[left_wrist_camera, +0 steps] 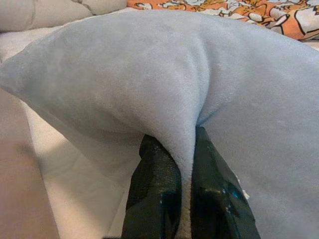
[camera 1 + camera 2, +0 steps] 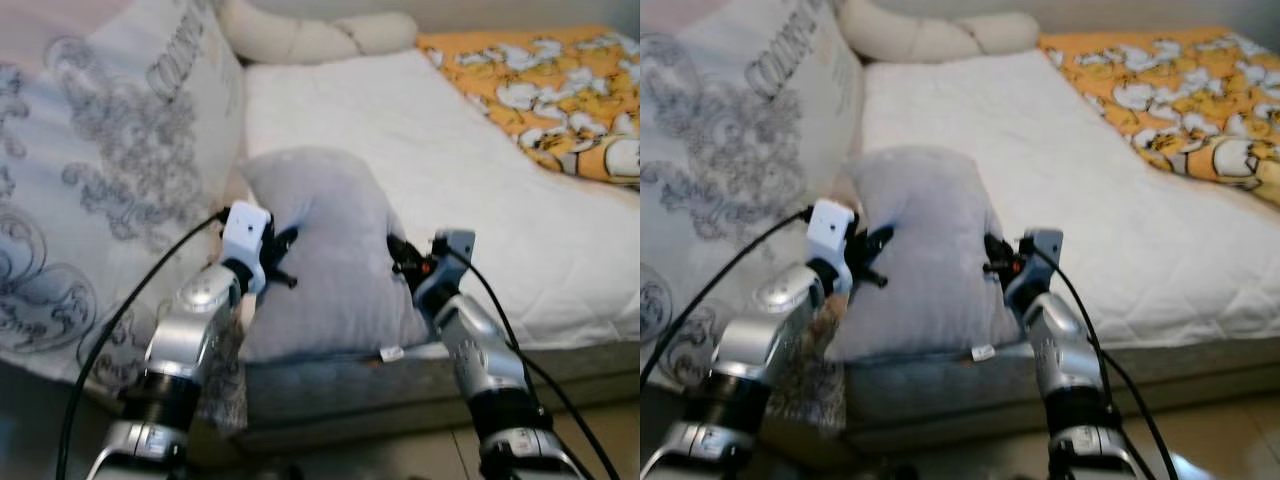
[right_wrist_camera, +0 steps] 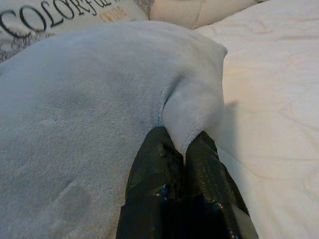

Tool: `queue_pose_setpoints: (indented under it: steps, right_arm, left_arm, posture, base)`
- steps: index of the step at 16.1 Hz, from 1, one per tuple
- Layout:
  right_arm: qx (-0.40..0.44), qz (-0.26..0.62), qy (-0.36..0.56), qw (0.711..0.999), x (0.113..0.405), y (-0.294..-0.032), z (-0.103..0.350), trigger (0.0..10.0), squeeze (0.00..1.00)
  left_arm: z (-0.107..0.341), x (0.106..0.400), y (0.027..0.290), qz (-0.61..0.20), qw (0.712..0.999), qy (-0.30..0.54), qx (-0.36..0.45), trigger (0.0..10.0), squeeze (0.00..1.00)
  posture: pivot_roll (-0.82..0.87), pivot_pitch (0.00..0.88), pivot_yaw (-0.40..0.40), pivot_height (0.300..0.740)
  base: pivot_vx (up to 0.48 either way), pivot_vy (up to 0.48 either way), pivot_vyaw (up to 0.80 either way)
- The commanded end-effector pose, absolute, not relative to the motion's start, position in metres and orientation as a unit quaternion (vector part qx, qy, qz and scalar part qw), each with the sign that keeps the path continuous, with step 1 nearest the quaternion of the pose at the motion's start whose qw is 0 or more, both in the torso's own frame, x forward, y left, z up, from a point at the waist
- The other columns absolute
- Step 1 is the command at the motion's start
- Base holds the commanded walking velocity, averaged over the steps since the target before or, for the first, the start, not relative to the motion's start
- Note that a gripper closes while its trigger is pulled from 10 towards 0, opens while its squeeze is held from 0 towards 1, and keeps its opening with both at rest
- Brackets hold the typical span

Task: Clean up the room

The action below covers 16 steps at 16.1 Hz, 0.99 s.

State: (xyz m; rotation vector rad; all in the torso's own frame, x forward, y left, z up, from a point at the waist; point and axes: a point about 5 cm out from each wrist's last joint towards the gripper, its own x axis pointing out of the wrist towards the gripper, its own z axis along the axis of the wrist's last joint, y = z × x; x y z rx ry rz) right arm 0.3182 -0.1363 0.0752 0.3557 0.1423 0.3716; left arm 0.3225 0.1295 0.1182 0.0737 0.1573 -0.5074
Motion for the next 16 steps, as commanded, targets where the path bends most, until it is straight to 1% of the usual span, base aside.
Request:
queue_pose_setpoints:
  steps: [1,7,9,10,12,13,16]
  right_arm:
    - [0.167,0.198,0.06,0.964,0.321,-0.132,0.083,10.0,0.0]
    - [0.159,0.205,0.064,0.964,0.321,-0.131,0.082,10.0,0.0]
    - [0.147,0.224,0.069,0.961,0.32,-0.128,0.082,10.0,0.0]
    - [0.117,0.241,0.07,0.961,0.319,-0.124,0.082,10.0,0.0]
    - [0.115,0.243,0.069,0.961,0.319,-0.122,0.082,10.0,0.0]
    - [0.156,0.229,0.077,0.958,0.32,-0.125,0.08,10.0,0.0]
    - [0.136,0.236,0.074,0.959,0.321,-0.126,0.081,10.0,0.0]
  left_arm:
    - [0.127,0.325,0.126,-0.257,0.964,0.057,0.035,10.0,0.0]
    - [0.125,0.325,0.126,-0.255,0.964,0.059,0.037,10.0,0.0]
    - [0.125,0.325,0.127,-0.253,0.965,0.059,0.037,10.0,0.0]
    - [0.125,0.325,0.128,-0.251,0.966,0.059,0.037,10.0,0.0]
    - [0.125,0.326,0.129,-0.249,0.966,0.059,0.039,10.0,0.0]
    - [0.125,0.326,0.13,-0.247,0.966,0.059,0.041,10.0,0.0]
    - [0.126,0.328,0.132,-0.239,0.968,0.057,0.047,10.0,0.0]
  posture:
    - [0.05,0.0,0.061,0.74]
    - [0.05,0.0,0.057,0.74]
    - [0.05,0.0,0.053,0.74]
    - [0.05,0.0,0.051,0.74]
    - [0.05,0.0,0.05,0.74]
    - [0.05,0.0,0.049,0.74]
    - [0.05,0.0,0.054,0.74]
  base:
    - [0.289,0.0,0.0]
    - [0.287,0.0,0.0]
    - [0.291,0.0,0.0]
    - [0.289,0.0,0.8]
    - [0.289,0.0,0.8]
    - [0.277,0.0,0.0]
    - [0.0,0.0,0.0]
